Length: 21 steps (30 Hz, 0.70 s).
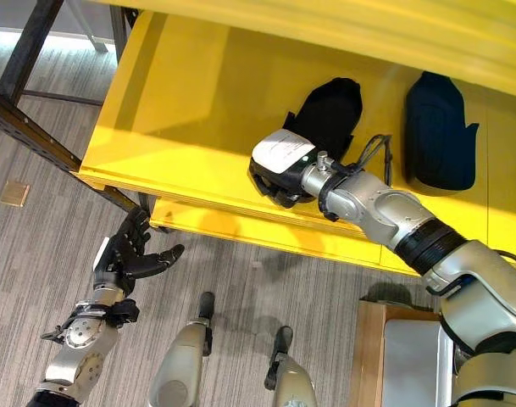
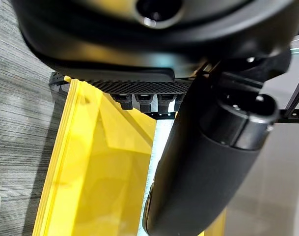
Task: Move parts from the plastic box to the shelf.
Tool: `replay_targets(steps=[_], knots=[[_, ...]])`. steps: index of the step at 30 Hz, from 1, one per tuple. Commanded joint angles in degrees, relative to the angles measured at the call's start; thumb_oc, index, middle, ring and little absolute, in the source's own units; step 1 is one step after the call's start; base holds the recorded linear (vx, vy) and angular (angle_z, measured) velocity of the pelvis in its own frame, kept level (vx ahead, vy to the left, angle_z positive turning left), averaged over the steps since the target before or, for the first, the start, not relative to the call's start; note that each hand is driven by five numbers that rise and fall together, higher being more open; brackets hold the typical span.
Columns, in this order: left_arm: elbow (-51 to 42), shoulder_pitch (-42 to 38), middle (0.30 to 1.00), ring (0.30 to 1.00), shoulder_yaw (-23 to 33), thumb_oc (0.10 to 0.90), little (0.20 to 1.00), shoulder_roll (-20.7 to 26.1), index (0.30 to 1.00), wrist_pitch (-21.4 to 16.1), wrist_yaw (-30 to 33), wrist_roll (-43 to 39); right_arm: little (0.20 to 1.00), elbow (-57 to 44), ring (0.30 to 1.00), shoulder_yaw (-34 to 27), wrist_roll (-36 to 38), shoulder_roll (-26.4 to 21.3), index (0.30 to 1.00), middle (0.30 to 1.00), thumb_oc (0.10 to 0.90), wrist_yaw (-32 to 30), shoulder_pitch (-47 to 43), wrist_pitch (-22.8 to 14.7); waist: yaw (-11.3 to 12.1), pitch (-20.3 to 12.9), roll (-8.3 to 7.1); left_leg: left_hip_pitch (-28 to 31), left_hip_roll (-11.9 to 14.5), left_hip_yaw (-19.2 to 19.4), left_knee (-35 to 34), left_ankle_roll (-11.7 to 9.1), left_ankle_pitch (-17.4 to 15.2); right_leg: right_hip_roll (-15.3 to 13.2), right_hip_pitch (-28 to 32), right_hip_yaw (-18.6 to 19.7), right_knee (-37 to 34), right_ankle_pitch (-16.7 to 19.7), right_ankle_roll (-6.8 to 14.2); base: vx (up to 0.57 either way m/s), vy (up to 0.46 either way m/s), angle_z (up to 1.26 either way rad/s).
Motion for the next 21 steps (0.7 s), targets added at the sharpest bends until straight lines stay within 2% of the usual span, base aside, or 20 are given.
replay_targets(steps=[1,14,21], knots=[[-5.39,-1.08,1.0,1.0,-0.74,0.9,1.0,3.32,1.0,-6.4,-1.02,-1.23,0.3,0.83,0.3,2.74,-0.9,-3.58,0.3,0.3,0.4,-1.71,-7.34,0.65,-0.29,-3.58,-0.01,-4.23,6.84,-4.36,1.32,-5.84,2.55,-4.64,0.67,0.11,3.04,-1.94,1.75,0.0,0.0,0.0],[-5.77,0.54,1.0,1.0,0.72,0.9,1.0,3.82,1.0,-6.19,-1.77,-2.04,0.3,-2.55,0.3,7.26,-0.39,-9.88,0.3,0.3,0.4,-1.44,-13.65,-0.18,-0.11,-3.45,0.6,-4.23,7.44,-4.93,-0.54,-6.59,4.17,-4.21,-0.92,-0.47,5.11,-3.06,1.5,0.01,-0.024,0.03],[-6.05,0.93,1.0,1.0,1.24,0.9,1.0,4.17,1.0,-6.14,-1.69,-2.22,0.3,-3.4,0.3,7.64,0.16,-10.42,0.3,0.3,0.4,-1.82,-15.63,-0.05,0.32,-3.28,0.57,-4.6,7.55,-5.23,-0.71,-6.62,4.47,-4.16,-1.24,-0.98,5.69,-3.5,1.4,0.0,-0.01,0.02]])
